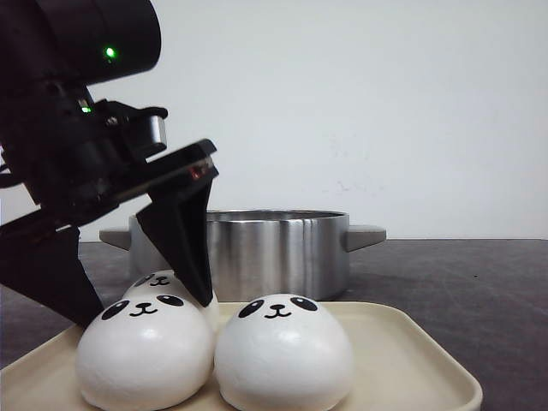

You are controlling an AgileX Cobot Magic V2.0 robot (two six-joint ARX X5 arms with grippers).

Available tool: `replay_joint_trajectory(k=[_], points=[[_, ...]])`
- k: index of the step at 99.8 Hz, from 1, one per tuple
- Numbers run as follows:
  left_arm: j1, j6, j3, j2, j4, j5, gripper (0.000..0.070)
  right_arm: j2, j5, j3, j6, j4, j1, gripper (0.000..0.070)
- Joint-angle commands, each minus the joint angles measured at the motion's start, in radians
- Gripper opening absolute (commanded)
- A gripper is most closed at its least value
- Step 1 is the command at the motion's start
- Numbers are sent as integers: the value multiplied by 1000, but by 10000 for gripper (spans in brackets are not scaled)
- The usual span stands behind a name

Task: Steam buns
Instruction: 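Lower the left gripper onto the farther bun nearest it and grasp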

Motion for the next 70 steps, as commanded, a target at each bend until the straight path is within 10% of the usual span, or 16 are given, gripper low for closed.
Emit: replay_joint_trajectory(k=[1,21,49,70], points=[[-11,-8,11,20,20,-2,592,4,2,19,13,6,11,4],[-11,-10,11,30,53,-3,566,4,2,19,13,-5,11,4],[-13,-26,11,33,44,-3,0,4,6,19,13,-20,11,4],[-14,-8,11,24,34,-2,0,4,24,19,13,-20,11,4]])
